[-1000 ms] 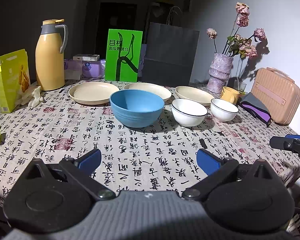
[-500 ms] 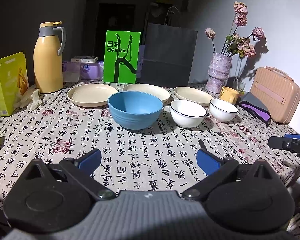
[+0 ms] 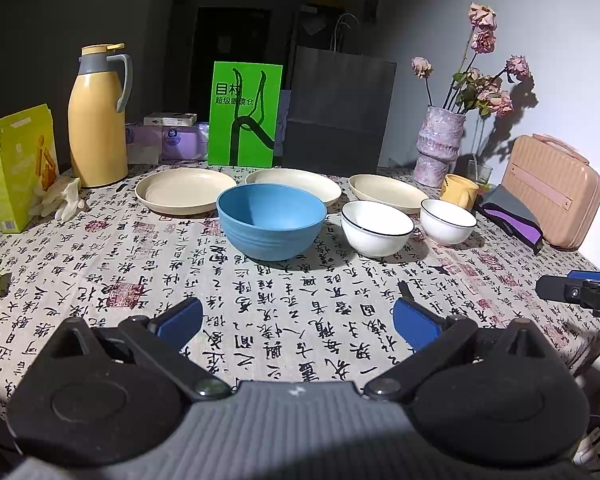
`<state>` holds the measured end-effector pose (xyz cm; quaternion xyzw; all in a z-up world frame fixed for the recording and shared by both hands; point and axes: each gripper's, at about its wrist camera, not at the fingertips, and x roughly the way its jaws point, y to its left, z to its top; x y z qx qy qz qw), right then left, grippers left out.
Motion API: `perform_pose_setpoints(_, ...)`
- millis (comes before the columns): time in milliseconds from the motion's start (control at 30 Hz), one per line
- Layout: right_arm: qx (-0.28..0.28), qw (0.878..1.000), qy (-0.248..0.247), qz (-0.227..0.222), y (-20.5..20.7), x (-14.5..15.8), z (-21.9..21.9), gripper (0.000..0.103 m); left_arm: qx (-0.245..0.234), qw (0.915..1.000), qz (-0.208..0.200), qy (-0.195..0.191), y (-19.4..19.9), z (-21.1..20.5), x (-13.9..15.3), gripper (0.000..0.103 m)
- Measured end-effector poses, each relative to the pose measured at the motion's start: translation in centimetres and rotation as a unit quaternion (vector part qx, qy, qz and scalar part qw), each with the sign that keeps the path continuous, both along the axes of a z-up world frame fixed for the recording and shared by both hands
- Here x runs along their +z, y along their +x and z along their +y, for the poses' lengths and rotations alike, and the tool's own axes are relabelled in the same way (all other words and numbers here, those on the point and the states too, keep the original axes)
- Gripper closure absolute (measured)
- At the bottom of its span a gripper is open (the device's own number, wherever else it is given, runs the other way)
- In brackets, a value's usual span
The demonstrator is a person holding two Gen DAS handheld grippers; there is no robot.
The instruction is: Organize plates and bowls
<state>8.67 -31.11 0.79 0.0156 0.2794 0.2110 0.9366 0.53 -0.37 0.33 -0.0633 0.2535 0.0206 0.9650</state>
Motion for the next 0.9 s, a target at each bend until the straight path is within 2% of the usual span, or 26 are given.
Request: perform_pose_setpoints(900,0.001,1.0,-0.002,0.0,0.31,0.17,0.2,0.0,0.0,1.0,-0.001,0.0,0.07,-0.03,0.02,0.0)
